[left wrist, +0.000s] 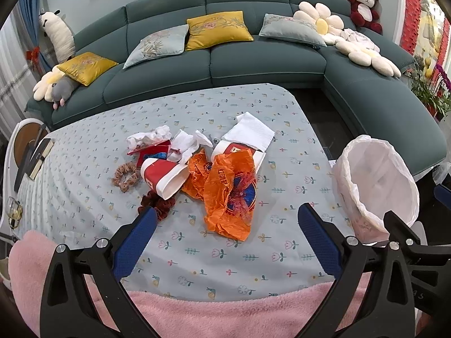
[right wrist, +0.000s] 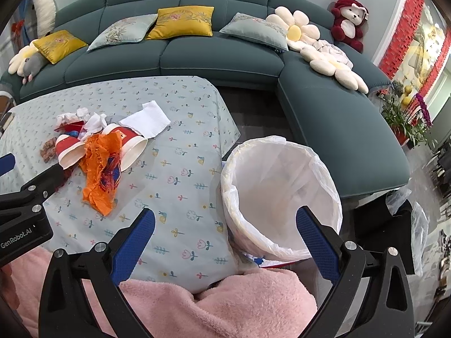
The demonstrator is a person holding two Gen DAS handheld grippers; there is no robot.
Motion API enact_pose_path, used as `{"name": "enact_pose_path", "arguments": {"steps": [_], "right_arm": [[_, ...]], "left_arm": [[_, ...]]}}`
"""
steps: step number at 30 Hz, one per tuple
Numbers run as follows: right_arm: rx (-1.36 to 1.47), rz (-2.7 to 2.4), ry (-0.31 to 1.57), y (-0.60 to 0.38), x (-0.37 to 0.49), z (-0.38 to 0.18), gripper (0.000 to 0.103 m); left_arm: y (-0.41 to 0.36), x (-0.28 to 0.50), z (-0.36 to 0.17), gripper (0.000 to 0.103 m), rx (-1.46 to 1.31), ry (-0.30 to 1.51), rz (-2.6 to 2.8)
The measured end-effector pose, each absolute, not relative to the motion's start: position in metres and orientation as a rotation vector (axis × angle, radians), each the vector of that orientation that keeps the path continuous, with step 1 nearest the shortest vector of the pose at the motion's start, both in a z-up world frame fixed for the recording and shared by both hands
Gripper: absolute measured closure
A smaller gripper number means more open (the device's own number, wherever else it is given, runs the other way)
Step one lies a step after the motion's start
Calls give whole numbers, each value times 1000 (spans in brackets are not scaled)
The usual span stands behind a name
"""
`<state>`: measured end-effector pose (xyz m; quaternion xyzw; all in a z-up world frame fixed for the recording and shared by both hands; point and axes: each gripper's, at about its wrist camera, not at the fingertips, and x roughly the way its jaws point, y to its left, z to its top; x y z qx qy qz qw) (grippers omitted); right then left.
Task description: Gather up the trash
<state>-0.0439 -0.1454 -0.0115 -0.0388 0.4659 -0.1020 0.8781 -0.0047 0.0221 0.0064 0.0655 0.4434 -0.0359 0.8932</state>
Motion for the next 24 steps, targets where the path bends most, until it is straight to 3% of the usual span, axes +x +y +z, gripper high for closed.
{"name": "enact_pose_path", "arguments": {"steps": [24], "right_arm": [[-83, -213, 966, -146, -40, -10, 7]], "left_arm": [[22, -3, 11, 8, 149, 911, -66]]}}
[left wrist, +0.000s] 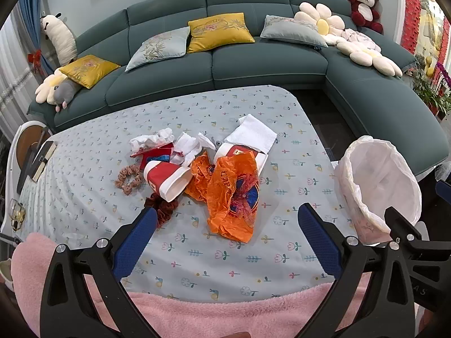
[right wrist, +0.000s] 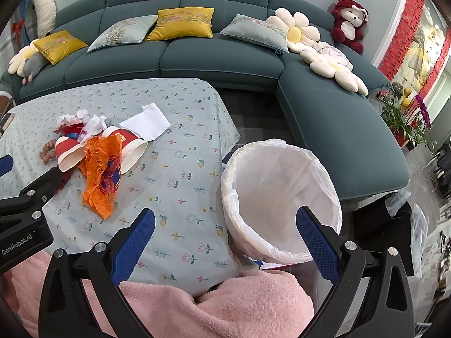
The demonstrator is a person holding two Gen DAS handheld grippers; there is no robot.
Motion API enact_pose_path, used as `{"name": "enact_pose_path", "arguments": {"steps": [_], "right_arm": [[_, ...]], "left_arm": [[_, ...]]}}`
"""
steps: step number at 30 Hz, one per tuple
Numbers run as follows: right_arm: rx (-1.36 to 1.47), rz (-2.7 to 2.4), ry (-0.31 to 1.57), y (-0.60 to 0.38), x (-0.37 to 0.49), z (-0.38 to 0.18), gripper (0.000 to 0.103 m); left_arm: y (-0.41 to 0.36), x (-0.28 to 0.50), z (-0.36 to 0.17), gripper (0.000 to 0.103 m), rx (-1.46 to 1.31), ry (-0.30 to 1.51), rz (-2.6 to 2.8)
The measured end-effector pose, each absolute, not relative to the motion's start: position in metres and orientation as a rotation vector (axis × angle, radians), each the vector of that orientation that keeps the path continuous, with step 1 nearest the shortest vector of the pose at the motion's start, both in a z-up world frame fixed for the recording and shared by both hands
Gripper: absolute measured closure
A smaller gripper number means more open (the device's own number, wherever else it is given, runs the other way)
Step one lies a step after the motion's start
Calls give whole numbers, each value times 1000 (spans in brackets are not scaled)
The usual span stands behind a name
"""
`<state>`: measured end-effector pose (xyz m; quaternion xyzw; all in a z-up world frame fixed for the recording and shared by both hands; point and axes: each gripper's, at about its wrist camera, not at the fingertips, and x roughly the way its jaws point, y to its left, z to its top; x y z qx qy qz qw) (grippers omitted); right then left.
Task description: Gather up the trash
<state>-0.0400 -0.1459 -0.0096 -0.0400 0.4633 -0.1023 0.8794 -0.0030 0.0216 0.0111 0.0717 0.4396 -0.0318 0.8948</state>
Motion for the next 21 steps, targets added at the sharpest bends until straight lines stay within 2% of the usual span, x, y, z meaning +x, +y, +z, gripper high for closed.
{"name": "enact_pose_path", "arguments": {"steps": [21], "right_arm": [[-88, -218, 956, -142, -38, -9, 7]], "left_arm": [[21, -3, 11, 8, 150, 910, -70]]}}
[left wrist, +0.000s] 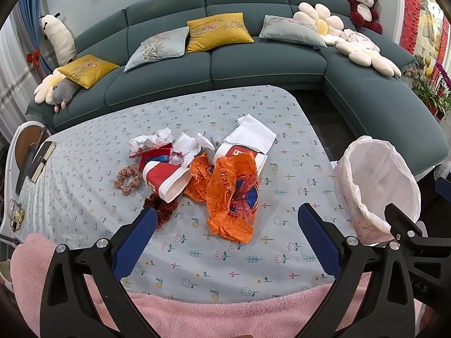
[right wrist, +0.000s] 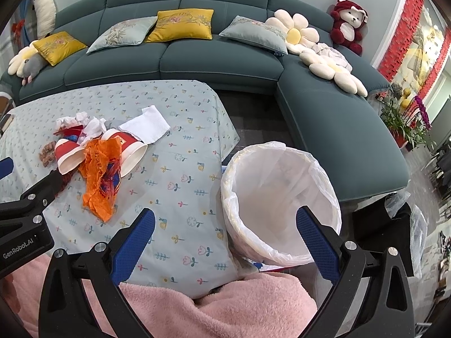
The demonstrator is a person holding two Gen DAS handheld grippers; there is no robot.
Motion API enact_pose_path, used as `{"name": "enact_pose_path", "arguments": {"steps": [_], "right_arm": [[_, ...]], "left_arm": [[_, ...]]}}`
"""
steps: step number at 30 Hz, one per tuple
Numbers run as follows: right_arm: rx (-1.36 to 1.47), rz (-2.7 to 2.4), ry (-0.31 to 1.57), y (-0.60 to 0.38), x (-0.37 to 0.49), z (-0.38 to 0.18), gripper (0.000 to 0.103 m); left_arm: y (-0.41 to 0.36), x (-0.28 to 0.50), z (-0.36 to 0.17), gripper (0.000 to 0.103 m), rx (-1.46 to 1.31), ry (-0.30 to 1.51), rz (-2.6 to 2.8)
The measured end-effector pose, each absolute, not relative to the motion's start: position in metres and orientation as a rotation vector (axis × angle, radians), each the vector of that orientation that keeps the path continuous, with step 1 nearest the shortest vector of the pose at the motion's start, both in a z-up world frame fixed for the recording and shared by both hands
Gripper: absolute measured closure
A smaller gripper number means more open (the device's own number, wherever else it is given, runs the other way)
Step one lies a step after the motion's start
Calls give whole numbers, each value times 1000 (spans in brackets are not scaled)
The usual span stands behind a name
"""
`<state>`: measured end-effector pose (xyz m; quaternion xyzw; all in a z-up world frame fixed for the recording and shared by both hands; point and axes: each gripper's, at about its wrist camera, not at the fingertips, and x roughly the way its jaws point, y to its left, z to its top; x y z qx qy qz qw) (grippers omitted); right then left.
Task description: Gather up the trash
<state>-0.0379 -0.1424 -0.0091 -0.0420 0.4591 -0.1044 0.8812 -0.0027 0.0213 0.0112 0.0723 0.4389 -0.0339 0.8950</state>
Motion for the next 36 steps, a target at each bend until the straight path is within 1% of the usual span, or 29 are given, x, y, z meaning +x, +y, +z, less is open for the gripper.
{"name": "enact_pose_path", "arguments": {"steps": [30, 36], "right_arm": [[-100, -240, 952, -140, -42, -6, 7], [-98, -269, 940, -143, -45, -3, 7]], "left_arm": [[30, -4, 8, 8, 128, 915, -72], [33, -5, 7, 12, 130, 908, -87]]}}
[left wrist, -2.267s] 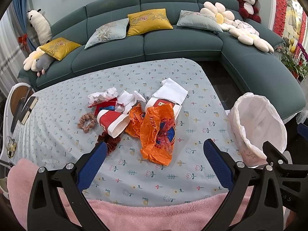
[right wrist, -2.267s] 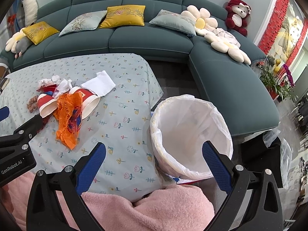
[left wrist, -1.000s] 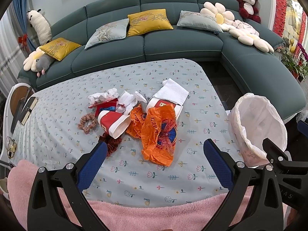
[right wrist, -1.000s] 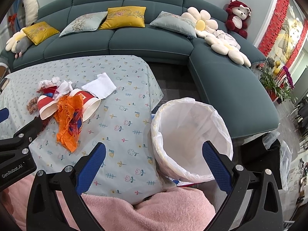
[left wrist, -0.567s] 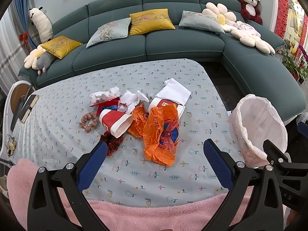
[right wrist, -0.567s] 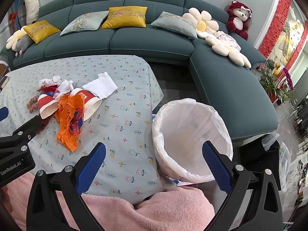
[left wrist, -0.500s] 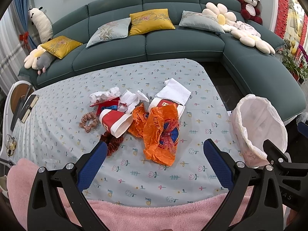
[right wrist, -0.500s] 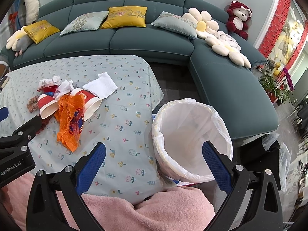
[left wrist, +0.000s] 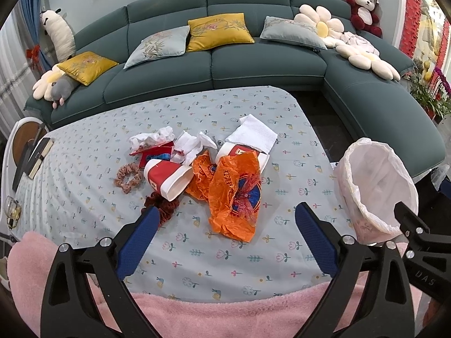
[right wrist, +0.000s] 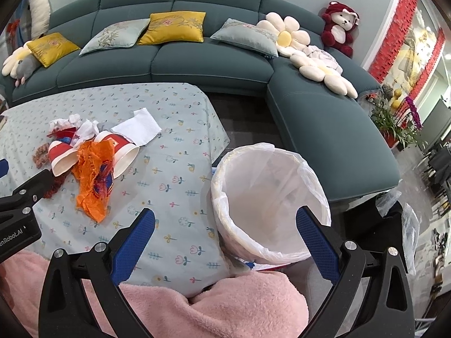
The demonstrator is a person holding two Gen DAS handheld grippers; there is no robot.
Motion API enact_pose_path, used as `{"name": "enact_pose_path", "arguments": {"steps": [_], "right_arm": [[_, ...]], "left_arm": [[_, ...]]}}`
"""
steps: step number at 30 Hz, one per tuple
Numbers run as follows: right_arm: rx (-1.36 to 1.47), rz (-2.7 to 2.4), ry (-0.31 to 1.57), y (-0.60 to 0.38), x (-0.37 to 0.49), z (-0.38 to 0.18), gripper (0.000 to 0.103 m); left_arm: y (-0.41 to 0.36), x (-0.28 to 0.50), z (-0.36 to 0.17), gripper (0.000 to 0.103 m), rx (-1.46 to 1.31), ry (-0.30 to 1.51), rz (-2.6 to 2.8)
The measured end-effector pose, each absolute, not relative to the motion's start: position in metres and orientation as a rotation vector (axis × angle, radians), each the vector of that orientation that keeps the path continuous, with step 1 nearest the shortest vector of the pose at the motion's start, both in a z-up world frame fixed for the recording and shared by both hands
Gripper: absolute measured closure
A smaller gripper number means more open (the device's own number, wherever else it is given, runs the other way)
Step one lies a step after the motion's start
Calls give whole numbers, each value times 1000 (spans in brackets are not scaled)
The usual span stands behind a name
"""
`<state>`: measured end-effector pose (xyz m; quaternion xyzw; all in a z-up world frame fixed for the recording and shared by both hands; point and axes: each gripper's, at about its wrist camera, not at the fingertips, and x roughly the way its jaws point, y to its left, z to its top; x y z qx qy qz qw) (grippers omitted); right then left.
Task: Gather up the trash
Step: 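Grasp the dark red scrunchie with the left tool while the right tool grasps the orange bag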
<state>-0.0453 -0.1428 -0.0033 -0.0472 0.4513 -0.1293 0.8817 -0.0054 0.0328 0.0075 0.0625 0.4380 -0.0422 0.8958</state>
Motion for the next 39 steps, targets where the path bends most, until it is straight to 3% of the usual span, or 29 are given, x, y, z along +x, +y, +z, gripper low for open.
{"name": "enact_pose_path", "arguments": {"steps": [16, 32, 35, 37, 39], "right_arm": [[-6, -128, 941, -73, -11, -34, 7], [84, -1, 1054, -16, 67, -121, 34], [77, -2, 1085, -12, 78, -138, 42], [83, 1, 1109, -13, 81, -146, 48], [102, 10, 1132, -14, 84, -154, 59]], "left_arm": [[141, 25, -36, 11, 24, 964, 13], [199, 82, -120, 12, -29, 1114, -16], [199, 90, -135, 22, -62, 1150, -51], [201, 94, -145, 38, -91, 1176, -69], [202, 96, -150, 44, -115, 1189, -85]]}}
